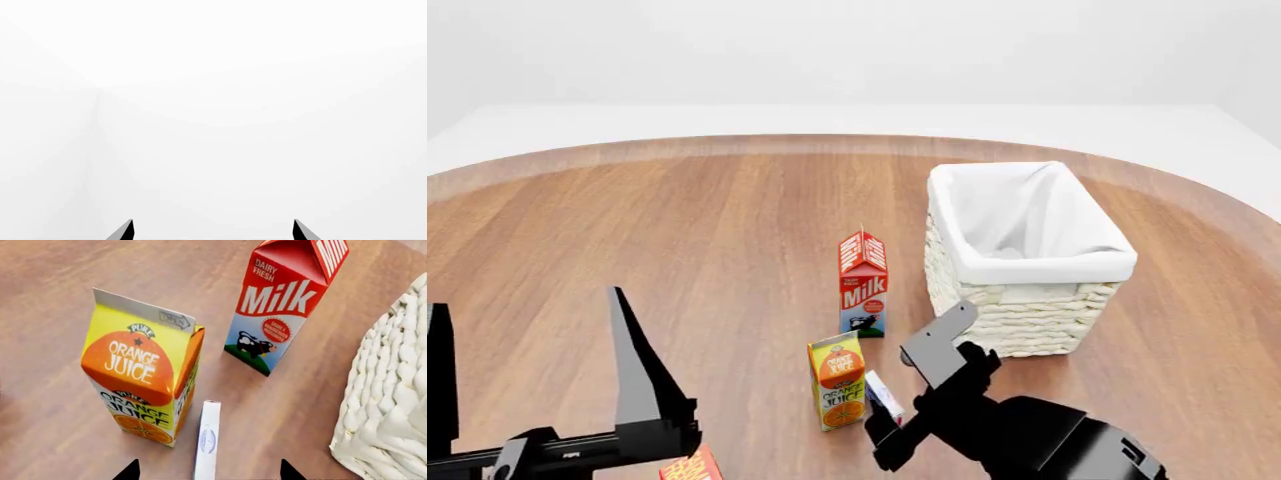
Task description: Pick up the cream cheese box and the butter, and put them in the basket.
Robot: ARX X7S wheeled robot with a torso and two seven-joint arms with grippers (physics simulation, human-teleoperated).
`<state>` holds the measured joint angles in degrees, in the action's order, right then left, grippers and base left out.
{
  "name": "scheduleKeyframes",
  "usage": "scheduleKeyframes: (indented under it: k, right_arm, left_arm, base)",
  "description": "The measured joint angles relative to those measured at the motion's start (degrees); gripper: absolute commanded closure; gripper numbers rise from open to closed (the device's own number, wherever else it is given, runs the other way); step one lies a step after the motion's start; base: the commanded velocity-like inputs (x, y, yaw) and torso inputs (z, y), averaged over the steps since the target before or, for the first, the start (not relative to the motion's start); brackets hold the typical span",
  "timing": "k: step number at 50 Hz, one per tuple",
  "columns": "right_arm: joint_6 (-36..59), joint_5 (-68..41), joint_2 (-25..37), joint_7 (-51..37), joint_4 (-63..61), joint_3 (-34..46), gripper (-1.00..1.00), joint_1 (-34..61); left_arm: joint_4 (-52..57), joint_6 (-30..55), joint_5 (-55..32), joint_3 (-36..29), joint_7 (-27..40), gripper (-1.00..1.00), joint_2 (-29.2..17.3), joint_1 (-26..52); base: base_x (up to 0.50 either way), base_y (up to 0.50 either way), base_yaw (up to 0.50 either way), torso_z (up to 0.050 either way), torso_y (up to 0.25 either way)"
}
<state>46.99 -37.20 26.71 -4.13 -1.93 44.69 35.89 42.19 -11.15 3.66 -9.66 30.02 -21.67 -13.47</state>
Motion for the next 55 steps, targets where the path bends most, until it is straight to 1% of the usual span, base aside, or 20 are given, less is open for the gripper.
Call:
scheduleKeyframes:
  k: [55]
  right_arm:
    - [-5.99, 2.16, -3.14, 1.52, 9.04, 1.28, -1.0, -1.33]
  left_arm:
    - [-0.53, 0.42, 0.05, -0.54, 0.89, -1.0, -0.69, 0.34]
  base:
    - [0.0, 0.0, 0.0, 0.0, 0.0]
